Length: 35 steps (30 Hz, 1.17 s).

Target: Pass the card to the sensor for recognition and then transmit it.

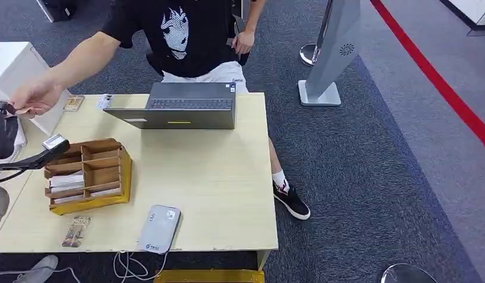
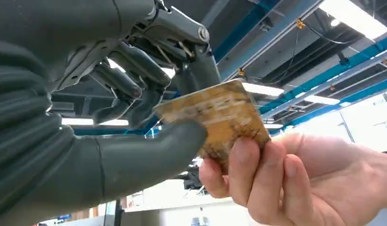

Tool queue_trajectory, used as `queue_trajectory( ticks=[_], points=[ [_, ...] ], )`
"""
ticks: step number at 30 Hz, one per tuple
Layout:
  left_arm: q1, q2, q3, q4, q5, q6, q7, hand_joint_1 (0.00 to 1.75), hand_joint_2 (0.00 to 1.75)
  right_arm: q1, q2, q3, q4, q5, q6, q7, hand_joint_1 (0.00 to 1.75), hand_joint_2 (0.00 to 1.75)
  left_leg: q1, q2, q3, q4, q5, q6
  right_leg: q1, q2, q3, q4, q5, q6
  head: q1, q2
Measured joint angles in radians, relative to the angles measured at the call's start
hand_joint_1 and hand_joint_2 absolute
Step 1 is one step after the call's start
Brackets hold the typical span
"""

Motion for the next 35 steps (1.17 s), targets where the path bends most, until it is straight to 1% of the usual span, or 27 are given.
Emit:
queue_trajectory(
  ticks=[4, 7, 10, 13, 14, 15, 16, 18, 19, 20, 21, 22, 23, 24, 26, 28, 29, 31, 32, 33, 35],
  points=[
    [0.026, -0.002, 0.000, -0.009, 0.039, 0.065, -0.017, 0.00, 1.75, 0.000, 0.000, 0.001, 0.001, -0.005, -0.001, 0.000, 0.00, 1.75, 0.000, 0.000, 0.000, 0.000, 0.000, 0.000, 0.000, 0.000, 0.000, 0.000, -0.001, 0.000, 0.000, 0.000],
    [0.089, -0.010, 0.011, -0.071, 0.106, 0.104, -0.049, 0.00, 1.75, 0.000, 0.000, 0.001, 0.001, -0.010, -0.002, 0.000, 0.00, 1.75, 0.000, 0.000, 0.000, 0.000, -0.001, -0.001, 0.000, 0.000, 0.000, 0.000, -0.001, 0.000, 0.000, 0.000],
    [0.178, -0.021, 0.047, -0.169, 0.154, 0.113, -0.097, 0.00, 1.75, 0.002, 0.000, 0.001, 0.002, -0.018, -0.003, -0.001, 0.00, 1.75, 0.000, 0.000, 0.000, 0.000, -0.001, 0.000, 0.000, 0.000, 0.000, 0.000, -0.001, 0.000, 0.000, 0.000],
    [0.236, -0.032, 0.077, -0.234, 0.167, 0.114, -0.118, 0.00, 1.75, 0.002, 0.000, 0.001, 0.002, -0.021, -0.003, -0.001, 0.00, 1.75, 0.000, -0.001, 0.000, 0.000, -0.001, 0.000, 0.000, -0.001, 0.000, 0.000, -0.002, -0.001, 0.000, 0.000],
    [0.254, -0.037, 0.088, -0.257, 0.177, 0.114, -0.143, 0.00, 1.75, 0.002, 0.000, 0.001, 0.002, -0.027, -0.006, -0.002, 0.00, 1.75, 0.000, -0.001, 0.000, 0.000, -0.001, 0.000, 0.000, -0.001, 0.000, 0.000, -0.002, -0.001, 0.000, 0.000],
    [0.283, -0.050, 0.108, -0.299, 0.193, 0.114, -0.188, 0.00, 1.75, 0.002, 0.000, 0.001, 0.003, -0.034, -0.009, -0.006, 0.00, 1.75, -0.001, -0.001, 0.000, 0.000, -0.002, 0.000, 0.000, -0.001, 0.000, 0.000, -0.002, -0.001, 0.000, 0.000],
    [0.325, -0.077, 0.143, -0.361, 0.223, 0.114, -0.258, 0.00, 1.75, 0.003, 0.000, 0.001, 0.003, -0.044, -0.014, -0.010, 0.00, 1.75, -0.001, 0.000, 0.000, 0.000, -0.002, 0.000, 0.000, 0.000, 0.000, 0.000, -0.002, -0.001, 0.000, 0.000],
    [0.409, -0.151, 0.216, -0.487, 0.326, 0.115, -0.417, 0.00, 1.75, 0.006, 0.000, -0.002, 0.003, -0.066, -0.026, -0.021, 0.00, 1.75, -0.002, 0.001, 0.000, 0.000, -0.003, 0.000, -0.001, 0.001, 0.000, 0.000, -0.002, -0.001, 0.000, 0.000],
    [0.467, -0.208, 0.260, -0.567, 0.411, 0.116, -0.502, 0.00, 1.75, 0.007, 0.000, -0.006, 0.003, -0.082, -0.034, -0.029, 0.00, 1.75, -0.003, 0.003, 0.001, 0.000, -0.004, 0.001, -0.001, 0.002, 0.000, 0.000, -0.003, 0.000, 0.001, 0.000],
    [0.504, -0.236, 0.276, -0.629, 0.473, 0.118, -0.554, 0.00, 1.75, 0.008, 0.000, -0.011, 0.003, -0.094, -0.041, -0.036, 0.00, 1.75, -0.003, 0.004, 0.001, 0.000, -0.006, 0.001, -0.002, 0.003, 0.000, 0.000, -0.003, 0.000, 0.002, 0.000],
    [0.607, -0.302, 0.292, -0.768, 0.572, 0.120, -0.607, 0.00, 1.75, 0.012, 0.002, -0.024, 0.003, -0.125, -0.055, -0.054, 0.00, 1.75, -0.004, 0.007, 0.002, 0.000, -0.008, 0.001, -0.003, 0.007, 0.000, 0.000, -0.004, 0.001, 0.002, 0.000],
    [0.677, -0.341, 0.291, -0.867, 0.607, 0.121, -0.620, 0.00, 1.75, 0.015, 0.002, -0.036, 0.003, -0.145, -0.063, -0.066, 0.00, 1.75, -0.004, 0.008, 0.002, 0.000, -0.010, 0.004, -0.003, 0.008, 0.001, 0.000, -0.006, 0.003, 0.002, 0.000],
    [0.723, -0.368, 0.291, -0.929, 0.626, 0.121, -0.624, 0.00, 1.75, 0.018, 0.002, -0.045, 0.003, -0.157, -0.067, -0.074, 0.00, 1.75, -0.005, 0.008, 0.002, 0.000, -0.011, 0.004, -0.004, 0.008, 0.001, -0.001, -0.007, 0.005, 0.002, 0.000],
    [0.820, -0.416, 0.289, -1.046, 0.717, 0.121, -0.628, 0.00, 1.75, 0.023, 0.002, -0.063, 0.003, -0.185, -0.083, -0.091, 0.00, 1.75, -0.005, 0.007, 0.004, 0.000, -0.013, 0.006, -0.004, 0.007, 0.003, -0.001, -0.009, 0.006, 0.003, 0.000],
    [0.930, -0.453, 0.278, -1.141, 0.841, 0.121, -0.632, 0.00, 1.75, 0.027, 0.002, -0.086, 0.003, -0.206, -0.097, -0.104, 0.00, 1.75, -0.006, 0.007, 0.005, 0.000, -0.015, 0.006, -0.005, 0.006, 0.004, -0.001, -0.011, 0.006, 0.002, 0.000],
    [1.002, -0.484, 0.271, -1.219, 0.894, 0.115, -0.634, 0.00, 1.75, 0.030, 0.002, -0.103, 0.003, -0.217, -0.103, -0.108, 0.00, 1.75, -0.005, 0.001, 0.005, 0.000, -0.016, 0.007, -0.005, 0.001, 0.006, -0.001, -0.014, 0.008, 0.004, 0.000],
    [1.027, -0.494, 0.266, -1.242, 0.947, 0.081, -0.634, 0.00, 1.75, 0.030, 0.002, -0.114, 0.003, -0.230, -0.113, -0.116, 0.00, 1.75, -0.005, -0.001, 0.006, 0.000, -0.016, 0.007, -0.005, -0.002, 0.007, -0.001, -0.015, 0.008, 0.004, 0.000],
    [1.073, -0.516, 0.250, -1.248, 1.113, -0.021, -0.634, 0.00, 1.75, 0.030, 0.002, -0.139, 0.003, -0.257, -0.131, -0.128, 0.00, 1.75, -0.005, -0.003, 0.008, 0.000, -0.016, 0.006, -0.004, -0.004, 0.010, -0.001, -0.017, 0.006, 0.002, 0.000],
    [1.092, -0.523, 0.245, -1.248, 1.160, -0.044, -0.632, 0.00, 1.75, 0.030, 0.002, -0.148, 0.003, -0.262, -0.134, -0.133, 0.00, 1.75, -0.005, -0.003, 0.009, 0.000, -0.016, 0.006, -0.004, -0.004, 0.010, -0.001, -0.017, 0.005, 0.003, 0.000],
    [1.103, -0.538, 0.240, -1.247, 1.181, -0.063, -0.634, 0.00, 1.75, 0.030, 0.002, -0.156, 0.003, -0.267, -0.138, -0.137, 0.00, 1.75, -0.005, -0.003, 0.009, 0.000, -0.016, 0.006, -0.004, -0.004, 0.011, -0.001, -0.016, 0.005, 0.003, 0.000],
    [1.112, -0.579, 0.243, -1.225, 1.227, -0.127, -0.634, 0.00, 1.75, 0.032, 0.002, -0.169, 0.004, -0.272, -0.150, -0.142, 0.00, 1.75, -0.005, -0.005, 0.010, 0.000, -0.016, 0.006, -0.004, -0.007, 0.013, -0.001, -0.017, 0.005, 0.003, 0.000]
  ],
)
